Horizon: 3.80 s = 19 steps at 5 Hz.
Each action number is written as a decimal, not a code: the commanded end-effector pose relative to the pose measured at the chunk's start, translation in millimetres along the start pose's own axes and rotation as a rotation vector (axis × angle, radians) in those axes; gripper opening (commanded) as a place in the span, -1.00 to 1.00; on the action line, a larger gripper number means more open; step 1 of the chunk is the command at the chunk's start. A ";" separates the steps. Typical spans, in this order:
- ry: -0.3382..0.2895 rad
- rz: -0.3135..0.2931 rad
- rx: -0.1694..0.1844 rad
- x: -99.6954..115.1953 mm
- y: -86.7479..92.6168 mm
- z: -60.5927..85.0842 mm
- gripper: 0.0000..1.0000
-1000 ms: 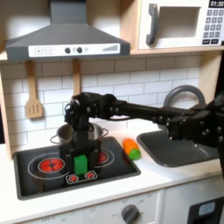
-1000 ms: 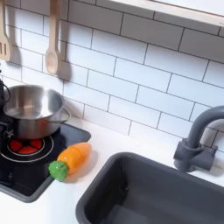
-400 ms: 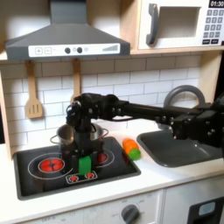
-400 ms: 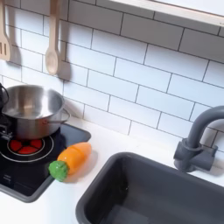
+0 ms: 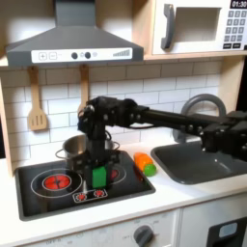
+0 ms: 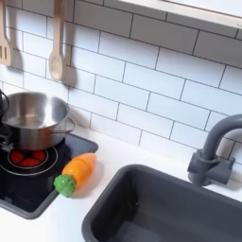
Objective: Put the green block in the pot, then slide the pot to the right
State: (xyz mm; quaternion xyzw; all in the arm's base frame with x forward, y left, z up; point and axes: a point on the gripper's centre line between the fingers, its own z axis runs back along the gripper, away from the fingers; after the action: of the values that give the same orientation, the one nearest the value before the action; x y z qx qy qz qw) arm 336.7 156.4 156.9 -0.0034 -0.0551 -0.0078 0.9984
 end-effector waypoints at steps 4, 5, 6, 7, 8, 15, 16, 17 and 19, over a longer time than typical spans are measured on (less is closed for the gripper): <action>-0.151 0.019 -0.002 17.7 -12.0 52.2 -1.00; -0.202 0.048 0.018 30.1 -7.4 62.5 -1.00; -0.215 0.051 0.021 39.5 -3.0 56.9 -1.00; -0.232 0.037 0.011 48.3 -8.7 51.6 -1.00; -0.229 0.047 0.001 53.6 -7.3 44.8 -1.00; -0.275 -0.013 -0.030 97.9 -17.1 24.0 -1.00; -0.269 -0.017 -0.030 100.1 -15.7 20.0 -1.00; -0.260 -0.031 -0.027 100.5 -14.9 19.8 1.00; -0.251 -0.053 -0.030 100.6 -21.8 16.1 1.00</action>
State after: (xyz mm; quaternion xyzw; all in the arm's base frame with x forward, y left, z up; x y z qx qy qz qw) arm 435.1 135.1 185.8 -0.0162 -0.1818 -0.0325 0.9827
